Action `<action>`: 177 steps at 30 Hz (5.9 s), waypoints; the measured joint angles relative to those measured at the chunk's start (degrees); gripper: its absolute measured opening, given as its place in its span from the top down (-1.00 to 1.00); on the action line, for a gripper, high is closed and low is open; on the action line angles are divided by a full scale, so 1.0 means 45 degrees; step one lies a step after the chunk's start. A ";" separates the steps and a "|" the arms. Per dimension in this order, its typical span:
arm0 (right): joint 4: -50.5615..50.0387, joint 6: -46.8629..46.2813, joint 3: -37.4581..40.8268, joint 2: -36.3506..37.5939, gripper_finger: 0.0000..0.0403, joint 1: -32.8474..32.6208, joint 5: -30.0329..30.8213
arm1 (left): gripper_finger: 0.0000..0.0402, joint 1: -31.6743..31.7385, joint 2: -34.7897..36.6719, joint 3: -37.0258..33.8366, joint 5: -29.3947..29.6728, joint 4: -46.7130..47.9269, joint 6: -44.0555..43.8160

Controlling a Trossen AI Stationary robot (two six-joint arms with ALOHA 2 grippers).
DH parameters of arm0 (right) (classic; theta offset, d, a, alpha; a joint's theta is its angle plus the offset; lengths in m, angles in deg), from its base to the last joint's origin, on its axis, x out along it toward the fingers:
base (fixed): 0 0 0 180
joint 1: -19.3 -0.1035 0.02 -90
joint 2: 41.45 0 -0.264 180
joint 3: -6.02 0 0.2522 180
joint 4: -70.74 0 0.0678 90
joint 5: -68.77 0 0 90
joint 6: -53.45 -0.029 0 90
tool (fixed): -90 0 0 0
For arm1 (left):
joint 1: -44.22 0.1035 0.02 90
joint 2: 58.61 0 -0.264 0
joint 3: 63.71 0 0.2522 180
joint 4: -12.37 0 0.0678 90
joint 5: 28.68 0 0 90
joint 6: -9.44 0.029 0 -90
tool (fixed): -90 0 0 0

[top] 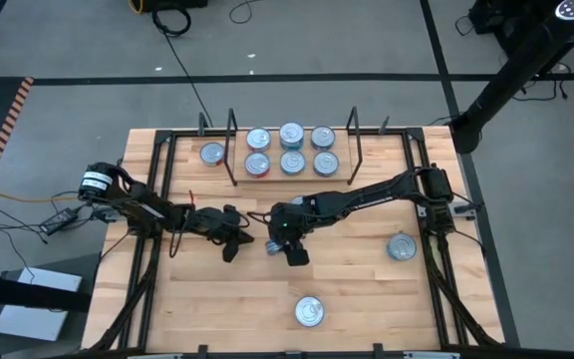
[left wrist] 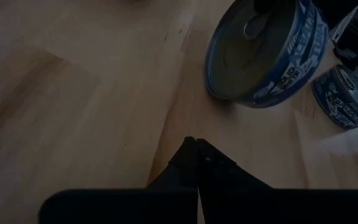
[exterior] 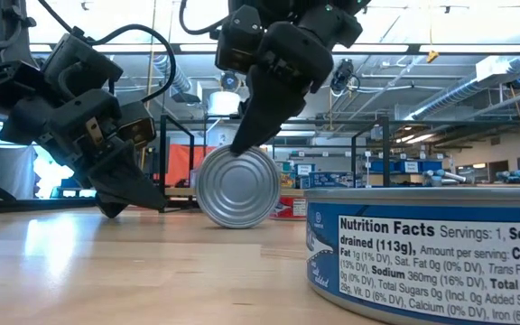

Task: Stack canned seafood by type on shelf
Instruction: Stack the blue tuna can on top of the other blue tuna can on the shelf, then stack the red tuna can on top of the other red tuna can on the shelf

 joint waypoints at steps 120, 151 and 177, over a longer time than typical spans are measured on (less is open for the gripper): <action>-0.0211 0.0515 0.0328 0.4606 0.97 0.4654 0.3521 | 1.00 0.1135 -0.0005 0.1421 -0.2024 -0.0388 0.0184; -0.2871 -1.1568 0.4546 0.9280 0.99 -0.3702 0.9246 | 1.00 0.3632 -0.0007 0.8570 -0.5328 0.8859 0.6765; 0.0562 -0.9624 0.9539 1.4609 0.99 -0.2968 0.7576 | 0.88 0.3093 -0.3725 1.3221 -0.2061 1.4654 0.9962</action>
